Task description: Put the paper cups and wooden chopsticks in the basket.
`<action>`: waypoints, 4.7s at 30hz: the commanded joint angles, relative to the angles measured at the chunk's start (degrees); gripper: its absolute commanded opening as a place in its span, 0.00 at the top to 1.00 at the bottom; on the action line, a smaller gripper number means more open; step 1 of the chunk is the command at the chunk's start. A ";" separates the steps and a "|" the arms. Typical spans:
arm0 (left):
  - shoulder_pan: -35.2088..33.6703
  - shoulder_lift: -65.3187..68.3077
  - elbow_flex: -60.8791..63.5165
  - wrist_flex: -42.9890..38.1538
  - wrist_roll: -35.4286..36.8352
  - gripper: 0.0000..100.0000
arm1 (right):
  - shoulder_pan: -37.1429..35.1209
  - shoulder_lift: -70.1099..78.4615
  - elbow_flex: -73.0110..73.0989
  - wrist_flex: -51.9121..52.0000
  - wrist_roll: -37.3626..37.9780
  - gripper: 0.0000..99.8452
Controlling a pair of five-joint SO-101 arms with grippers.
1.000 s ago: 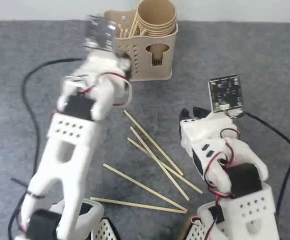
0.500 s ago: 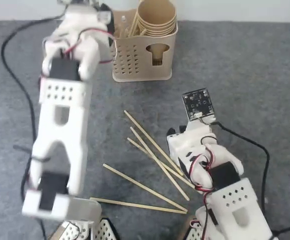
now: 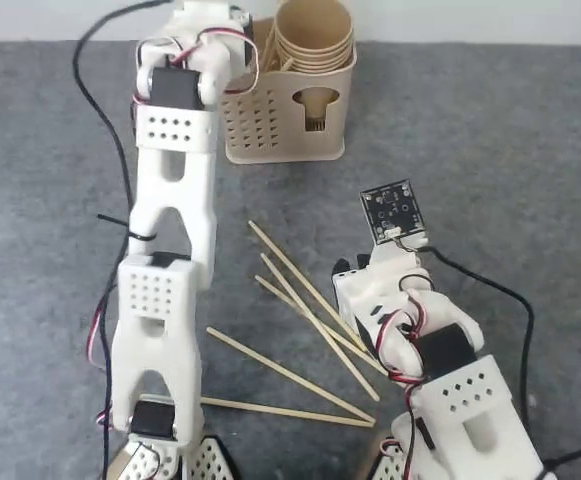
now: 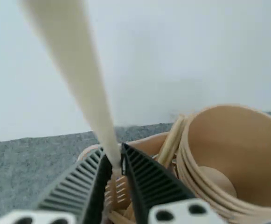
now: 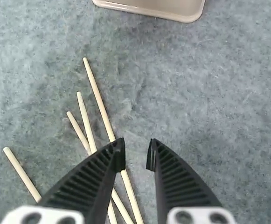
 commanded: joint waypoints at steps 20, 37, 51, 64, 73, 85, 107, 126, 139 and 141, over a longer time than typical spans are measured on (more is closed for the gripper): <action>-2.90 -4.75 -17.19 23.47 -0.62 0.64 | -4.18 -0.40 0.44 0.22 0.53 0.91; -13.98 -24.53 -13.85 32.88 -0.26 0.64 | -8.48 9.45 -1.67 1.27 2.64 0.91; -18.37 -53.19 37.05 32.70 -0.53 0.64 | -11.12 36.00 -11.60 -3.12 2.73 0.91; -22.15 -72.62 86.37 12.13 -0.35 0.64 | -12.35 51.65 -19.25 -4.79 5.89 0.90; -22.24 -88.18 118.11 -1.14 -0.62 0.64 | -13.41 57.01 -21.54 -4.62 8.35 0.90; -22.24 -94.33 125.85 -2.55 -2.90 0.64 | -13.93 60.79 -22.59 -3.03 10.90 0.92; -21.80 -94.59 135.52 -13.01 0.70 0.64 | -13.85 39.52 -29.98 14.29 9.67 0.99; -19.69 -94.59 141.58 -24.18 0.26 0.64 | -7.08 25.71 -46.24 -14.46 16.26 0.99; -18.29 -94.24 142.55 -24.88 0.35 0.64 | -1.89 41.71 -55.65 -51.38 15.74 0.99; -17.58 -94.24 142.81 -24.88 0.35 0.64 | -1.71 46.55 -59.69 -55.60 15.74 0.99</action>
